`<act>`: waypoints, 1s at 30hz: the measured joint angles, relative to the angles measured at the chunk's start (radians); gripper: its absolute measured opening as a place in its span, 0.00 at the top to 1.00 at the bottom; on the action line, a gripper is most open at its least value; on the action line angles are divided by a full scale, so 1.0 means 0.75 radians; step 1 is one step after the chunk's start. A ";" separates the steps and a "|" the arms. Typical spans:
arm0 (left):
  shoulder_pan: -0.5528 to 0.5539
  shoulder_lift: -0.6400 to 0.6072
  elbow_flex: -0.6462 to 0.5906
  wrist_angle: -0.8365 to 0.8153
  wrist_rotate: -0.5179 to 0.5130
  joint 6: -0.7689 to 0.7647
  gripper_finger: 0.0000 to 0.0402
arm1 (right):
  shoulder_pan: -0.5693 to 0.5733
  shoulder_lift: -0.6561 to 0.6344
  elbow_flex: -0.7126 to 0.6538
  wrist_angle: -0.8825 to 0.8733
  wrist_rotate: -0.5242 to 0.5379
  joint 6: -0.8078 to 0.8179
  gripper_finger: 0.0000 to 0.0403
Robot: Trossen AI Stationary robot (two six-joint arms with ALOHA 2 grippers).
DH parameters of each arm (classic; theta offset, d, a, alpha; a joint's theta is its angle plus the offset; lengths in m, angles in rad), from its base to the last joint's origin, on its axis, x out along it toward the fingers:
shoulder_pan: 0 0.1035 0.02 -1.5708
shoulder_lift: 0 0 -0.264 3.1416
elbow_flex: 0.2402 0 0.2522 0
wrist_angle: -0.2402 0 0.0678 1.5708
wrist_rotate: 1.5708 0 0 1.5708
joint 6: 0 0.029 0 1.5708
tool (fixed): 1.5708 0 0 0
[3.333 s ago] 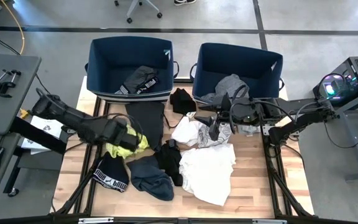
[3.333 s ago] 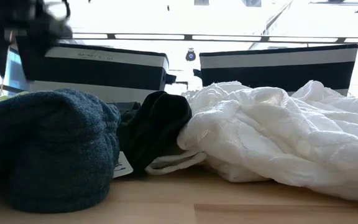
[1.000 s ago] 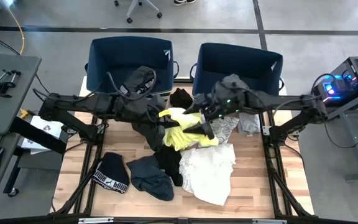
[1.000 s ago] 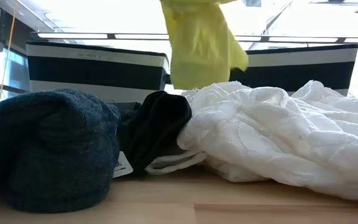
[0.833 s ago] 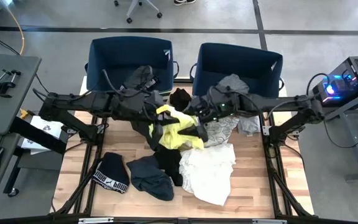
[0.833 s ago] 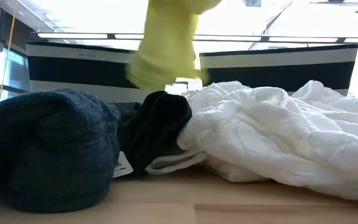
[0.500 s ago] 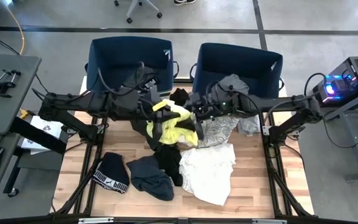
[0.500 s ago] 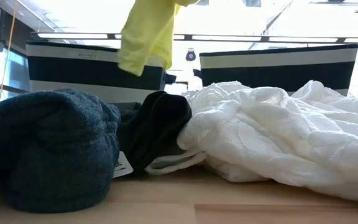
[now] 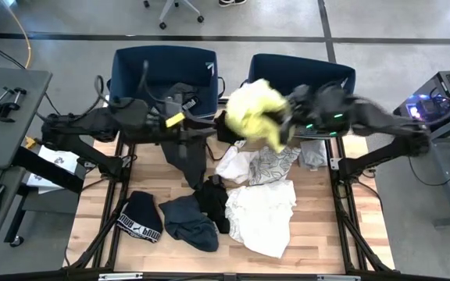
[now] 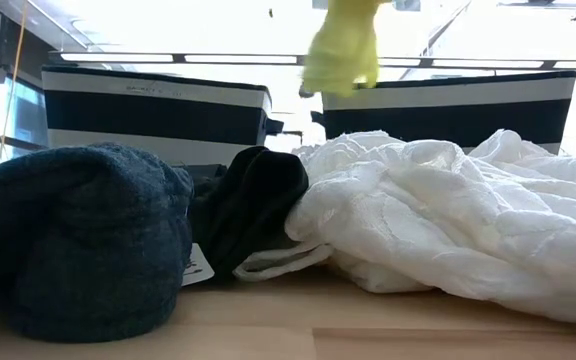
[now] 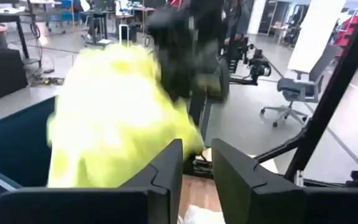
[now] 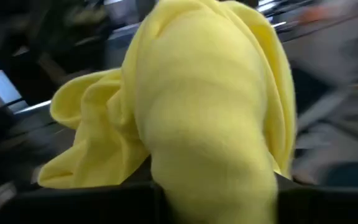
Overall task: Sort clothes
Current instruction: Put the yellow shirt into the right laundry bin
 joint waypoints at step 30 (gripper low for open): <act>-0.048 -0.032 -0.010 -0.280 -0.173 -0.256 0.79 | -1.043 0.072 -0.637 -0.419 -0.292 0.108 0.84</act>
